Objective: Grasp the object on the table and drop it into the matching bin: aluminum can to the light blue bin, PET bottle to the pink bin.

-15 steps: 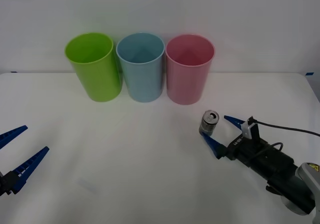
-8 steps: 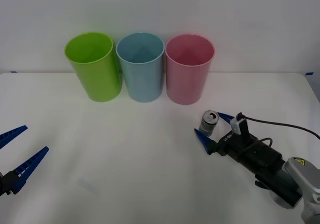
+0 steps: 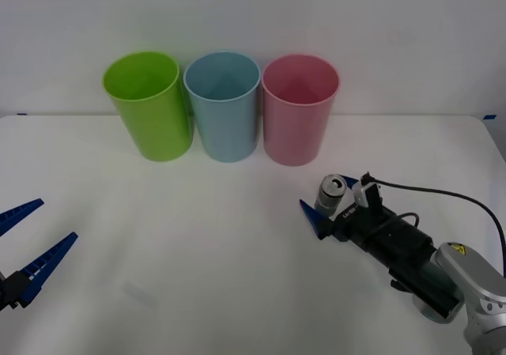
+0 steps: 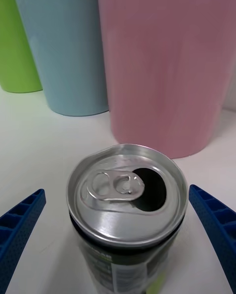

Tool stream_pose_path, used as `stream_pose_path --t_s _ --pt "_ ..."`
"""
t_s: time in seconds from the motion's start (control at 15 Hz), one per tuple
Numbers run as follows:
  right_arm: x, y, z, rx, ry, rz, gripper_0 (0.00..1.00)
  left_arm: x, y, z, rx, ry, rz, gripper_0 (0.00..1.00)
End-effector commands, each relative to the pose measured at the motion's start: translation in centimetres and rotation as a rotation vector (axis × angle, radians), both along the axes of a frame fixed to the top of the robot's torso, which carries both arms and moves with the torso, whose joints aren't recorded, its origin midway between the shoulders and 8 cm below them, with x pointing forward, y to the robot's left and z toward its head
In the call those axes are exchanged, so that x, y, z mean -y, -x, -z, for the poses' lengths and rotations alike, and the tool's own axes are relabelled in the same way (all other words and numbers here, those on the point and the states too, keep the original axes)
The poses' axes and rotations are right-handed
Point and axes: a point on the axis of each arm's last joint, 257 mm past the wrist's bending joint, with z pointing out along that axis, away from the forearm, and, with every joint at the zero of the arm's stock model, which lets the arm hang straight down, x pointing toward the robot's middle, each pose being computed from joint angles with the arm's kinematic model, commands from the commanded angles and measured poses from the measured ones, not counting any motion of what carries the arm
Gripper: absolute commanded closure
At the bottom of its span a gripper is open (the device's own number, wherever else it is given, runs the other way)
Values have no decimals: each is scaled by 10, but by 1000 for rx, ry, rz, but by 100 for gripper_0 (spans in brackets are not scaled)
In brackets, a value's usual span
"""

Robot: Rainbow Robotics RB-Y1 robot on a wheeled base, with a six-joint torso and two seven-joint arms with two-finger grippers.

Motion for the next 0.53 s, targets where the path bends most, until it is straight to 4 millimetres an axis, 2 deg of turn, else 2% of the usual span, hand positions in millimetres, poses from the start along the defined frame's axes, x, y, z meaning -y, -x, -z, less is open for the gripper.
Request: stream_pose_path --t_s 0.07,0.33,0.4,0.47,0.53 --pt "-1 -2 0 2 4 4 0 0 0 0 0 0 0 0" --pt "-2 -2 -1 8 11 4 0 0 0 0 0 0 0 0" --pt "-3 -2 -1 9 11 4 75 0 0 0 0 0 0 0" --pt "-3 -2 -1 10 10 3 100 0 0 0 0 0 0 0" --pt "-3 -2 -1 11 12 3 100 0 0 0 0 0 0 0"
